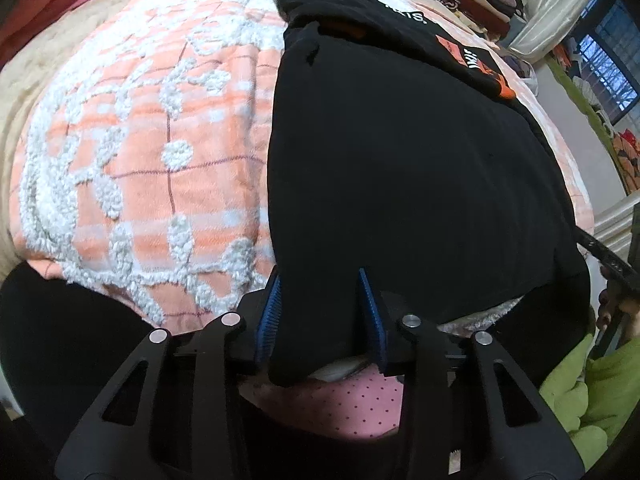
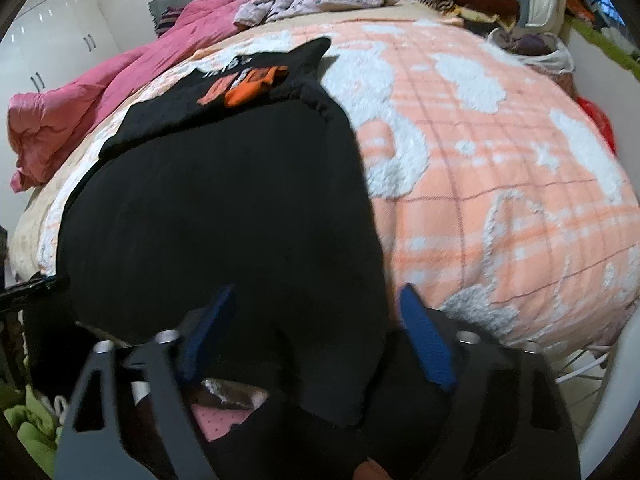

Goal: Fold small clothes
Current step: 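Close both grippers on the black shirt hem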

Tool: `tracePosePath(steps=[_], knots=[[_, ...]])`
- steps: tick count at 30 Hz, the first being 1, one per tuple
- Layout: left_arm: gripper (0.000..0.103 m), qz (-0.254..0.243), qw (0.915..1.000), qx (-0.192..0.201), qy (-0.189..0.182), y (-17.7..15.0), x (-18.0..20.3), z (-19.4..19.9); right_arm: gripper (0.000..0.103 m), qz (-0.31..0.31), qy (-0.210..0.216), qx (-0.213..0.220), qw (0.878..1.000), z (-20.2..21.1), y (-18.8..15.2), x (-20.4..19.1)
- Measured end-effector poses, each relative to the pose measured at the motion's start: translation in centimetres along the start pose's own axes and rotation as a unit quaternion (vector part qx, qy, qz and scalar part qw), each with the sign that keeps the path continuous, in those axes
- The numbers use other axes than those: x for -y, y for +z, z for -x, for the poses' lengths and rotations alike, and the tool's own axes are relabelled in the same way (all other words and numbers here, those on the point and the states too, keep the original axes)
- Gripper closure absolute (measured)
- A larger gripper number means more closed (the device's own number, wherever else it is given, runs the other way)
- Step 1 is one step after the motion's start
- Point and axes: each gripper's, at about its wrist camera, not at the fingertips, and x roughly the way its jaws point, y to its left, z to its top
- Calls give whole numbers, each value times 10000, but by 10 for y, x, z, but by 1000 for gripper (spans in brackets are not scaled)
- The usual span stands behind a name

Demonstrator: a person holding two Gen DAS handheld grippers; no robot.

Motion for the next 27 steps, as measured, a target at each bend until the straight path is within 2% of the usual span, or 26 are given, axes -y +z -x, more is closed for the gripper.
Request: tracePosePath(steps=[1,3,4,8,9,11,13,15,16,17,18,23,27], knots=[[74,10,10000,-20,-19,-2,-1,0,41,17,6,-64,10000,-2,-1,0],[74,36,10000,-69,-51,-4,-2,-1,67,77,-13,-108,9999,-4,-3,0],[74,55,9999,-109,-71,-6,-3,-3,70,127,-27,-112,9999,-5,-4,0],[72,55,9998,-165,-101,-7,-4,-4,70,-49,-63,-118,9999,-6,-5,11],[72,56,9998,-169,-101,-7,-3,-5,64,-138,-115,-175,9997,-9,-6,16],[72,65,9998,-177,-105,-7,-4,-6,63,-281,-12,-249,9993,-12,-8,23],[72,51,9998,-184,-98,-7,-3,-7,66,-301,100,-248,9992,-12,-10,24],[77,23,9998,-173,-31,-7,-2,-7,77,-169,114,-237,9995,-10,-9,20],[85,9,9999,-151,-6,-6,-1,-6,81,-121,98,-235,9996,-8,-9,19],[92,17,9999,-134,-38,-6,-1,-6,93,-79,119,-224,9996,-7,-9,18],[94,34,9999,-127,-74,-6,-2,-5,95,-69,284,-188,9994,-3,-9,18],[98,48,9998,45,-189,-5,-4,9,95,10,556,45,9984,14,-3,12],[98,35,9986,413,-330,5,-4,36,95,-58,843,345,9958,29,8,8]])
